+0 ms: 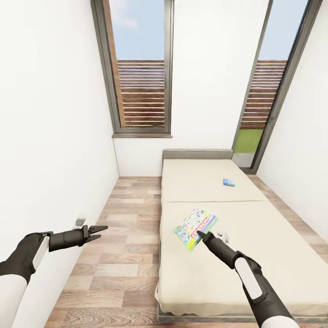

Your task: Put all the toys in the child's room - the three board games (two on the bed and one on the table), the two jigsaw puzzles on the table, and the tennis ball on the table - inside the toy box on the table in the child's room.

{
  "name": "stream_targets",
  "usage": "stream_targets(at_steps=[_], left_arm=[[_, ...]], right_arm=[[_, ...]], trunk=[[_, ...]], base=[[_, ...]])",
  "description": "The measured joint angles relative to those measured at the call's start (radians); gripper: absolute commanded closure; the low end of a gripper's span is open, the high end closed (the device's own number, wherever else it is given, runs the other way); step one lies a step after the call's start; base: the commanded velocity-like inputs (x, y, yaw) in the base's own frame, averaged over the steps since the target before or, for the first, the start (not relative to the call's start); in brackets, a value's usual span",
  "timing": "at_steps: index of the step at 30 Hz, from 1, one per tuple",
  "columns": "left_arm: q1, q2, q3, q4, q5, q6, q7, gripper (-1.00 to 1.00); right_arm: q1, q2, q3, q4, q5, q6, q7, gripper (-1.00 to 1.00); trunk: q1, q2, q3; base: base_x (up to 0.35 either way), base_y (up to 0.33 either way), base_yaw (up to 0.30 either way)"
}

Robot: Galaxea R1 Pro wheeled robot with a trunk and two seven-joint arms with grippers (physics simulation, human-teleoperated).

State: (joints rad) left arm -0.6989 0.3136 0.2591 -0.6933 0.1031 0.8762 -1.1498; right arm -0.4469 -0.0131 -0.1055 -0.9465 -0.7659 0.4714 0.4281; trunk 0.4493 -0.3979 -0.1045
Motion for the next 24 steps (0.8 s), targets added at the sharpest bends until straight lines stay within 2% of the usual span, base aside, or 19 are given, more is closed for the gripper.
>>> stream_targets(at_steps=[11, 19, 24], left_arm=[[0.000, 0.001, -0.002, 0.000, 0.000, 0.000, 0.001, -1.00], [0.000, 0.001, -0.002, 0.000, -0.001, -0.001, 0.006, -1.00], [0.000, 0.000, -0.002, 0.000, 0.000, -0.001, 0.007, -1.00]], right_arm=[[0.000, 0.000, 0.001, 0.000, -0.001, -0.012, 0.000, 1.00], [0.000, 0.001, 0.002, 0.001, 0.000, -0.013, 0.000, 1.00], [0.000, 0.001, 0.001, 0.001, 0.001, -0.015, -0.001, 1.00]], trunk=[[0.000, 0.000, 0.013], [0.000, 0.000, 0.023], [0.000, 0.000, 0.026]], base=[[0.000, -0.015, -0.202], [0.000, -0.254, -0.203], [0.000, -0.293, -0.073]])
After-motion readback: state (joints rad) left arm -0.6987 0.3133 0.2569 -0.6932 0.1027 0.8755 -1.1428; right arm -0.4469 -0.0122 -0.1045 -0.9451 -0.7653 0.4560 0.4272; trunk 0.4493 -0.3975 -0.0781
